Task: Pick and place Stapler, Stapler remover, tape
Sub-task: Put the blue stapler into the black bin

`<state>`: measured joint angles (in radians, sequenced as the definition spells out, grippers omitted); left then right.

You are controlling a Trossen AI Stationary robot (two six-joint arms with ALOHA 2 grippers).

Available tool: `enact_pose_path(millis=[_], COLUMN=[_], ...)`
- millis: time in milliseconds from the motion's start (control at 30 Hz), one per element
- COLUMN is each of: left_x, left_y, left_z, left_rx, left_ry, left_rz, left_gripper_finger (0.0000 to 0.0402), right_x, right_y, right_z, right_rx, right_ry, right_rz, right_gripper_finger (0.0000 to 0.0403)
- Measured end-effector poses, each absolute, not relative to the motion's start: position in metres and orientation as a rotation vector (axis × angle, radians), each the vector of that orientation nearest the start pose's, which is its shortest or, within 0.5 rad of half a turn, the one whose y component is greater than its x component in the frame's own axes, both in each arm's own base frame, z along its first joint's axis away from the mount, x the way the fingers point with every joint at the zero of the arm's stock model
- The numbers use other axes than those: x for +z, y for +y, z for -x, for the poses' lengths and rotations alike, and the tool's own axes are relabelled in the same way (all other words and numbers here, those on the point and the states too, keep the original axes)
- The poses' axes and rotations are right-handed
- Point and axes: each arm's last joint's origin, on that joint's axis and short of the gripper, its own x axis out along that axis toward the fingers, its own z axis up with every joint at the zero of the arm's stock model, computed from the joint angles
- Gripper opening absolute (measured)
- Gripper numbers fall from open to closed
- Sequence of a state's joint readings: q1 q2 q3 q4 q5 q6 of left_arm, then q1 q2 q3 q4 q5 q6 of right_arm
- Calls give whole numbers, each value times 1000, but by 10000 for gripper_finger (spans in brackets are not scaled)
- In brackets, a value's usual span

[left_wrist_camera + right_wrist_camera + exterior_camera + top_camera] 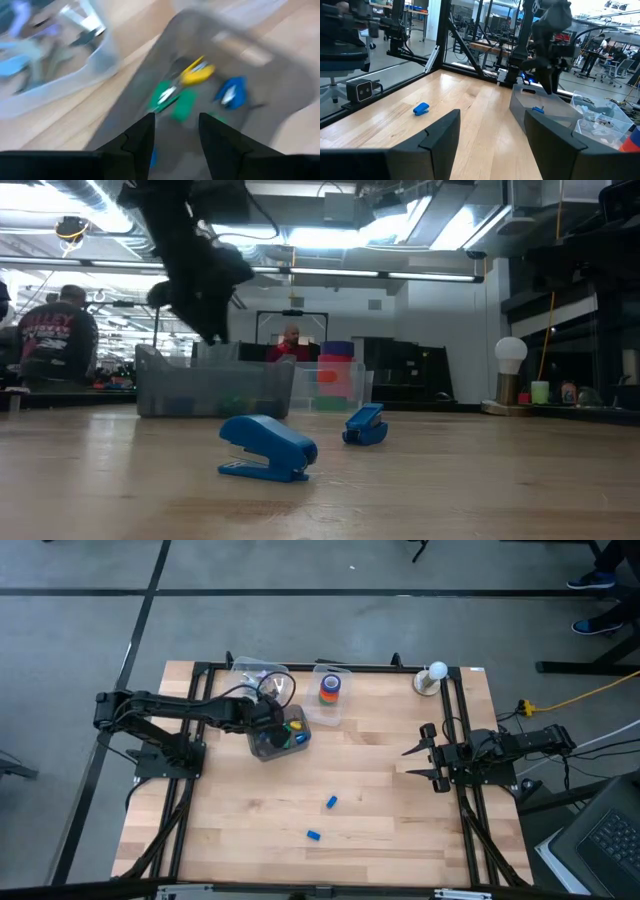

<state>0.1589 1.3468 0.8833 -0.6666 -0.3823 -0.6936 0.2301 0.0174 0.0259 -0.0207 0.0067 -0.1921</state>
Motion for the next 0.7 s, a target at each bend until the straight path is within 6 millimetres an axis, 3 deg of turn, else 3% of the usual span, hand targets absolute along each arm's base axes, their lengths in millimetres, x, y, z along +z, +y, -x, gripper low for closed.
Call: enact_pose_path(millis=[400, 700], left_x=[255, 280], left_y=[51, 36], left_z=[-285, -298], left_rx=[448, 242], left_ry=[465, 231], left_rz=[441, 270], left_gripper_finger=[149, 148], right_x=[169, 169], right_y=[22, 22], right_z=[-95, -95], right_rx=[224, 224], right_ry=[-9, -9], right_rz=[192, 193], right_gripper_finger=[225, 225])
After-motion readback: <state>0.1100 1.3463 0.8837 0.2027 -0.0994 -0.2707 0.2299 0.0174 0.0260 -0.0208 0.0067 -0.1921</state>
